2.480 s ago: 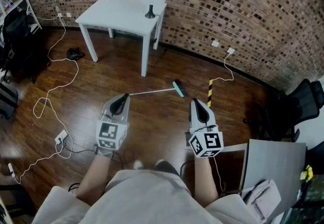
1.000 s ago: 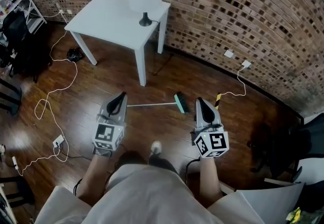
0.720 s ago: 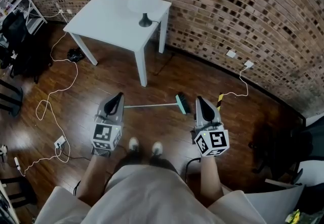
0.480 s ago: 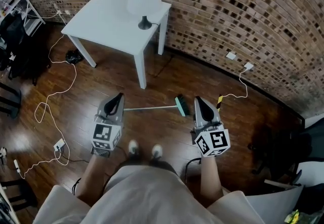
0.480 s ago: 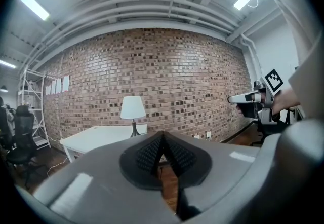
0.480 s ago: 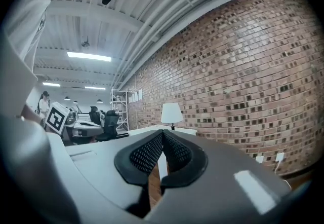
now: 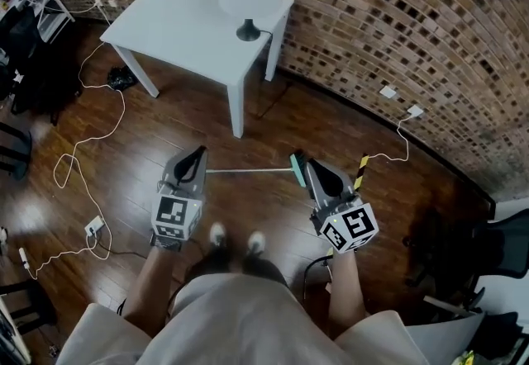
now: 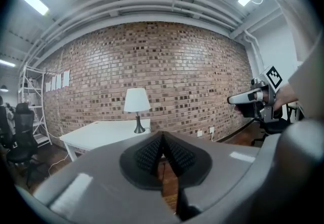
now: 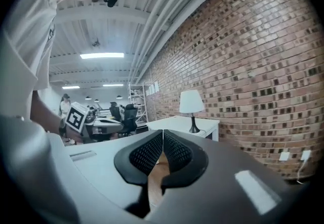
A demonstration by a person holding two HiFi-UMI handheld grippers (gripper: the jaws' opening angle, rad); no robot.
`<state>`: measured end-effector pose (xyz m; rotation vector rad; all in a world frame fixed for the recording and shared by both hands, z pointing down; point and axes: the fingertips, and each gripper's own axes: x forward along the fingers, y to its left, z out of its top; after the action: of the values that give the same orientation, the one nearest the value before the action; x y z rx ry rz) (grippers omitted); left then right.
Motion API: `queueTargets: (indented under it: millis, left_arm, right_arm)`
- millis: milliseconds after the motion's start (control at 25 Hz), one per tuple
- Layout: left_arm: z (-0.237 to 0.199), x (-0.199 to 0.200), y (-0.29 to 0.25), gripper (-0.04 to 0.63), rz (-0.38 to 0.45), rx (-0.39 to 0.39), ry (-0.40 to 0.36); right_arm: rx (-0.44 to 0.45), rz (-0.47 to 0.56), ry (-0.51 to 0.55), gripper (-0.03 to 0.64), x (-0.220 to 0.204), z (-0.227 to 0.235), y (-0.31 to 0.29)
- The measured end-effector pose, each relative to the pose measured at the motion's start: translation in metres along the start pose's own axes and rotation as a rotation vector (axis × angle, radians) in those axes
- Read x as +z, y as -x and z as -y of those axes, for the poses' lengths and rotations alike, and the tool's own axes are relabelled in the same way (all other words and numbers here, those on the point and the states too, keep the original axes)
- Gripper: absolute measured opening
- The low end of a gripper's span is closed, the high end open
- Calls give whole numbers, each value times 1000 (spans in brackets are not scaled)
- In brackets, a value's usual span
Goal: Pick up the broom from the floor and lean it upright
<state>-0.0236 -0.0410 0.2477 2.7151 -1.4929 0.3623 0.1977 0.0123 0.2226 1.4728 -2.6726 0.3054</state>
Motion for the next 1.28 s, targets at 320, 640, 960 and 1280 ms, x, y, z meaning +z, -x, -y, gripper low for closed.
queueTargets:
  millis: [320,640,960,1280]
  left_arm:
    - [-55,-64,-13,2,-86,49,71]
    - [-123,-141,-24,2,-186,113,106]
    - [-165,-262,-37,0,-250,177,188]
    - [-173,-375,-57,2,-231,285,311]
  right_arm:
    - [99,-109,-13,49,-49,-13,-81]
    - [159,-258,-22,114,-134,-13,-159]
    - [218,-388,31,121,-271,-13,-232]
    - [338,-495,102,124,-414,-27,-279]
